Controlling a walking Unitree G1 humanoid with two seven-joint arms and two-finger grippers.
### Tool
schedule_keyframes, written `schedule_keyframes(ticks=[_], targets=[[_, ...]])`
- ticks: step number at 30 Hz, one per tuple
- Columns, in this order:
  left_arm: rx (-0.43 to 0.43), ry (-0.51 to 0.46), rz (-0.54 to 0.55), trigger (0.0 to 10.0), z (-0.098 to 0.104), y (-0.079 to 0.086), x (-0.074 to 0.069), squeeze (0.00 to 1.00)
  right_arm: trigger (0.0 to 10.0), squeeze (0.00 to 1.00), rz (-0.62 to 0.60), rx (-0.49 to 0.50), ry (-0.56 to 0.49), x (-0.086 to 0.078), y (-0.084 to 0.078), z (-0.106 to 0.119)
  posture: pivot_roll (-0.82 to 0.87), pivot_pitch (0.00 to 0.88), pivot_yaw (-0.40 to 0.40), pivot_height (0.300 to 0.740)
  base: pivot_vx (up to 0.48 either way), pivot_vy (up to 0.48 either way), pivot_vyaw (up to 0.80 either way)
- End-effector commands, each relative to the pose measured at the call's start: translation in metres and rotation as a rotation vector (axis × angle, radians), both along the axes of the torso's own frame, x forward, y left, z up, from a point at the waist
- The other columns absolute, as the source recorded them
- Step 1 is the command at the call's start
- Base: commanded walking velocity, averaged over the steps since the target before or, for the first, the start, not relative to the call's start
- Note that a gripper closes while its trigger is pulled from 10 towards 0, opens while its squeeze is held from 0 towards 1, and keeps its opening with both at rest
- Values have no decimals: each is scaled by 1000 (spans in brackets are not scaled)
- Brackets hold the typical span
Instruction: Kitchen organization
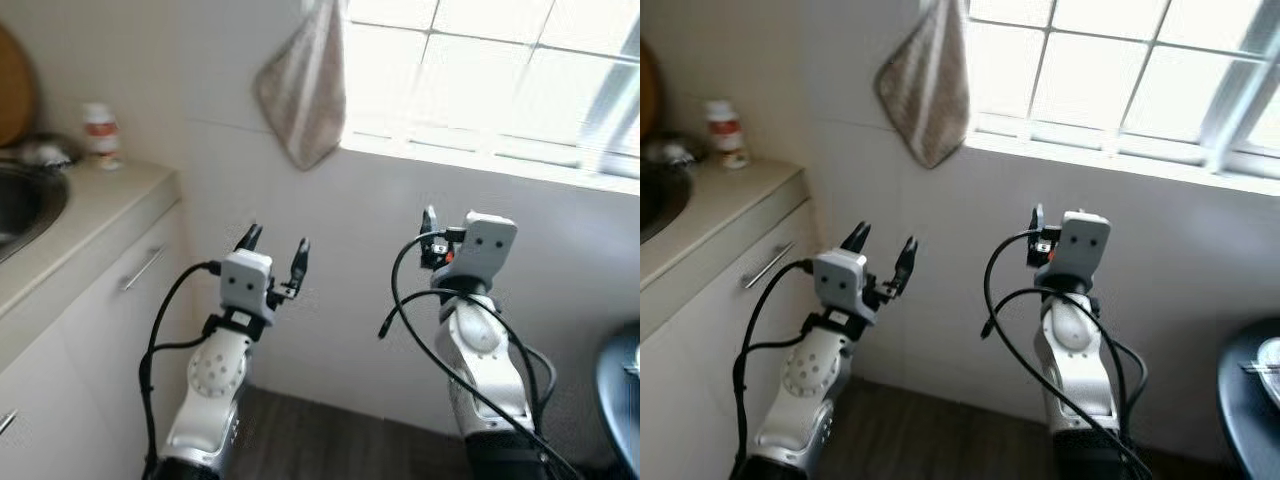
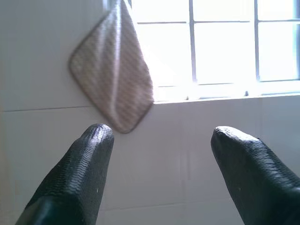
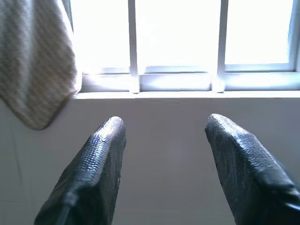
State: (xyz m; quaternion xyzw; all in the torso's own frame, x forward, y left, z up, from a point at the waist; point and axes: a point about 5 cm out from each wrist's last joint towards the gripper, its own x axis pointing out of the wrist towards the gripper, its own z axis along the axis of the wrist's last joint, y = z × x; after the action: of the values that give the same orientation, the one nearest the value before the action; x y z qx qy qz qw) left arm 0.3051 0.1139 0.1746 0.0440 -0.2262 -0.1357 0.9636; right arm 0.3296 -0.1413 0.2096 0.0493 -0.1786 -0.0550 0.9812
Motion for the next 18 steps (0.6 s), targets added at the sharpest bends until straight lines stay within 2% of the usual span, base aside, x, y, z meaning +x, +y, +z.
schedule_keyframes(ticks=[1,7,18], targets=[[-2,-2,4,10000,1,1,0,0,10000,0,-11,-12,-10,0,-1,4,45,0,-50,740,0,0,-800],[5,5,4,10000,-1,0,0,0,10000,0,-10,-17,4,1,-1,2,43,0,-51,740,0,0,-800],[33,23,0,10000,-5,-1,0,0,10000,0,37,-81,82,-2,8,-16,41,0,-50,740,0,-28,-800]])
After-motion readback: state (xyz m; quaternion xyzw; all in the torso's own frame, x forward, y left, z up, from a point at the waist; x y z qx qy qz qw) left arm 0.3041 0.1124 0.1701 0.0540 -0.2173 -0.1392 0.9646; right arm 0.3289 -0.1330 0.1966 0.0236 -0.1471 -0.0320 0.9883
